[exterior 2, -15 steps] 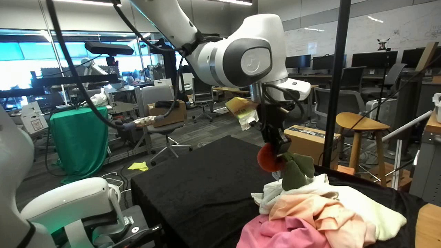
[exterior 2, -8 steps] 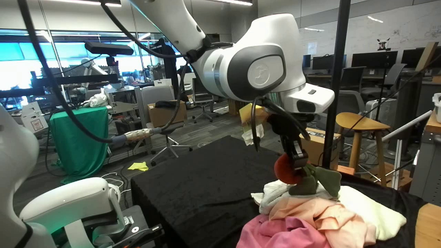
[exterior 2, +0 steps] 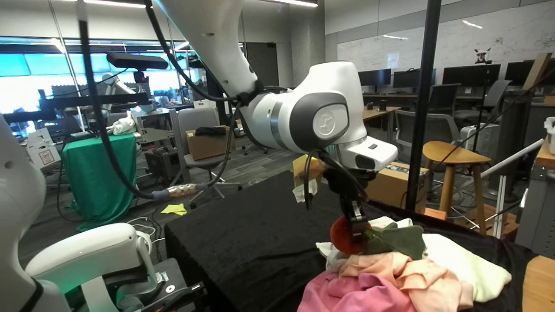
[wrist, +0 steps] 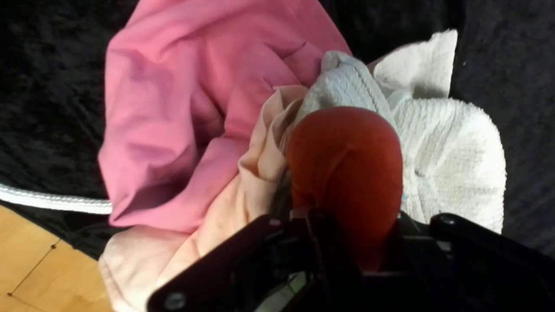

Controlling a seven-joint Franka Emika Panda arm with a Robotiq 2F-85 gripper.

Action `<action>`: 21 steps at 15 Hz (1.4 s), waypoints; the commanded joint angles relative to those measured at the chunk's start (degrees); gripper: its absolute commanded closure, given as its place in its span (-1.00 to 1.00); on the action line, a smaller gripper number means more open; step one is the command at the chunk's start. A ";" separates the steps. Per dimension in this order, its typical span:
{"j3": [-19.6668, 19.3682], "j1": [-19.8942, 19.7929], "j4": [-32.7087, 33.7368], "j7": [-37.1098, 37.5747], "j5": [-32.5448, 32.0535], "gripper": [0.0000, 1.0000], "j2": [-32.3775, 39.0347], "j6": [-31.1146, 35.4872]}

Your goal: Pile the t-shirts, towels and radish on the right side of the table

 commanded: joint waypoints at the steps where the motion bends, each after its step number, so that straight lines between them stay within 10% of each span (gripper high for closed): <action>1: 0.00 2.72 2.95 0.44 0.54 0.82 5.36 0.28; 12: -2.07 4.88 4.36 -0.45 1.92 0.81 7.60 -0.28; 14: -2.39 5.02 4.36 -0.05 1.33 0.18 6.86 -0.27; 21: -2.99 5.68 5.95 1.34 -0.65 -0.87 4.28 -1.55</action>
